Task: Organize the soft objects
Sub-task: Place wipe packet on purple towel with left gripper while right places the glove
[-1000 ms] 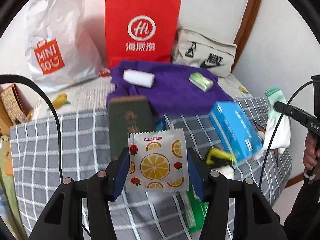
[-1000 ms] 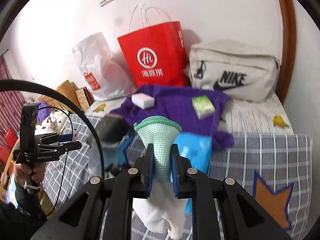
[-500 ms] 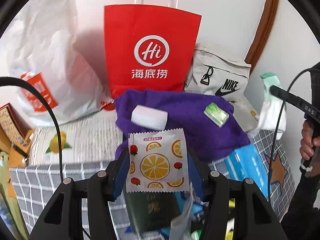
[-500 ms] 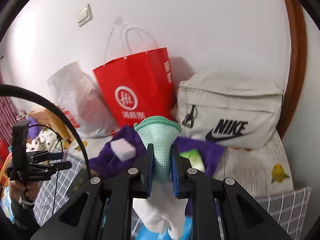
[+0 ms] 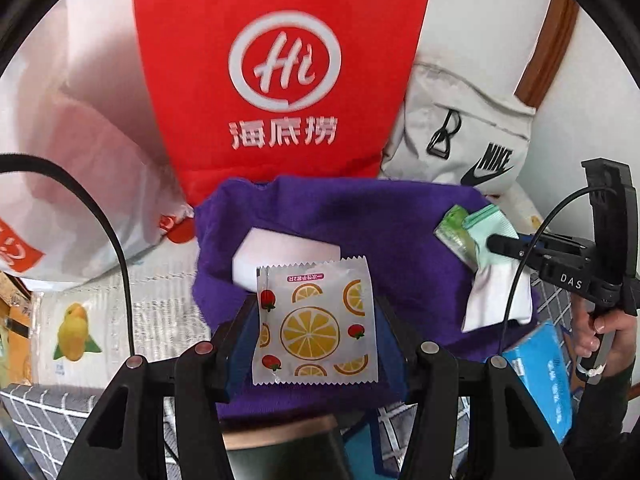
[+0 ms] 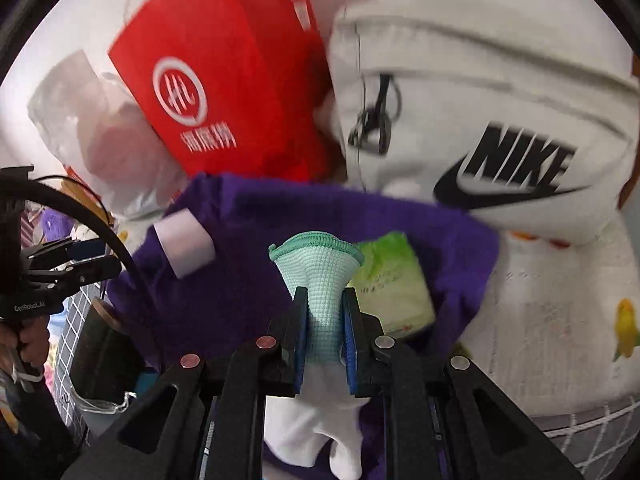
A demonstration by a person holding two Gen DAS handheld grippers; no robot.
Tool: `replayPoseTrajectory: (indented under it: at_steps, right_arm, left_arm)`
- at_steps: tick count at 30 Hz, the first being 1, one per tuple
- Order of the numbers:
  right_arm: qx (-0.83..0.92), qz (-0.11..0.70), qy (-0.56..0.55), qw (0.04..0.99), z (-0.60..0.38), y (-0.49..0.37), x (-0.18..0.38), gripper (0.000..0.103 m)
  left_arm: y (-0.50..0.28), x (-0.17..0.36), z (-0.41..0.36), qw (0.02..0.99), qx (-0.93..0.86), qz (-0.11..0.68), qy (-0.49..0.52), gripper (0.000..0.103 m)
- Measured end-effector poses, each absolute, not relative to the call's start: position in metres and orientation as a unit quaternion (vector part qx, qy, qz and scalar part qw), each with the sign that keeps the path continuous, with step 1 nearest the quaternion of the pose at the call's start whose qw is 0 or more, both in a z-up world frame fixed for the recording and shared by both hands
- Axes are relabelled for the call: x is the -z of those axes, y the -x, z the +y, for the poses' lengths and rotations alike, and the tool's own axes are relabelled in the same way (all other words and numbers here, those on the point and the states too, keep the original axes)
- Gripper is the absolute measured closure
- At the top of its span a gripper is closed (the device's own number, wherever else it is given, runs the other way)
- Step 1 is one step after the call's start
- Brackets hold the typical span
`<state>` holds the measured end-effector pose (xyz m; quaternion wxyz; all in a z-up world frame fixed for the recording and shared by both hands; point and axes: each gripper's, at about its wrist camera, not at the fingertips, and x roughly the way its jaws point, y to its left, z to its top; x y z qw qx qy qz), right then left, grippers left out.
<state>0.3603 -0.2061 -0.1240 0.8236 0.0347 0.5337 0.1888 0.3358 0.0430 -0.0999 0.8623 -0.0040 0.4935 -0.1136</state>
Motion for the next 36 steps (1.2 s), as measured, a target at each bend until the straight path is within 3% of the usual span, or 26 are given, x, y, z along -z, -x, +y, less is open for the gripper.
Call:
replayPoseTrajectory:
  at_steps: [9,12,17,18,20,23,36]
  right_arm:
    - [-0.189,0.563,0.011,0.805,-0.198,-0.363,0.142,0.082]
    - [-0.192,0.567,0.004,0.801,-0.201,-0.363,0.143,0.076]
    - [-0.183,0.559,0.016,0.808,-0.204,-0.362,0.138,0.048]
    - [-0.184,0.556,0.015,0.810,-0.205,-0.361,0.136,0.048]
    - [-0.186,0.552,0.010,0.813,-0.207,-0.360,0.131,0.048]
    - [-0.183,0.544,0.003,0.819,-0.212,-0.358,0.123,0.048]
    - [-0.233,0.495,0.013,0.837,-0.178,-0.313,0.064,0.048]
  left_arm:
    - [-0.354,0.138,0.036,0.839,0.098,0.536,-0.014,0.050]
    - [-0.354,0.144,0.039,0.833,0.097,0.544,-0.011,0.050]
    - [-0.358,0.156,0.043,0.826,0.085,0.557,-0.013,0.048]
    - [-0.359,0.156,0.043,0.827,0.084,0.556,-0.014,0.047]
    - [-0.359,0.157,0.043,0.826,0.085,0.557,-0.014,0.033]
    - [-0.361,0.156,0.043,0.827,0.090,0.554,-0.002,0.026]
    - [-0.344,0.108,0.053,0.851,0.074,0.520,0.009,0.026]
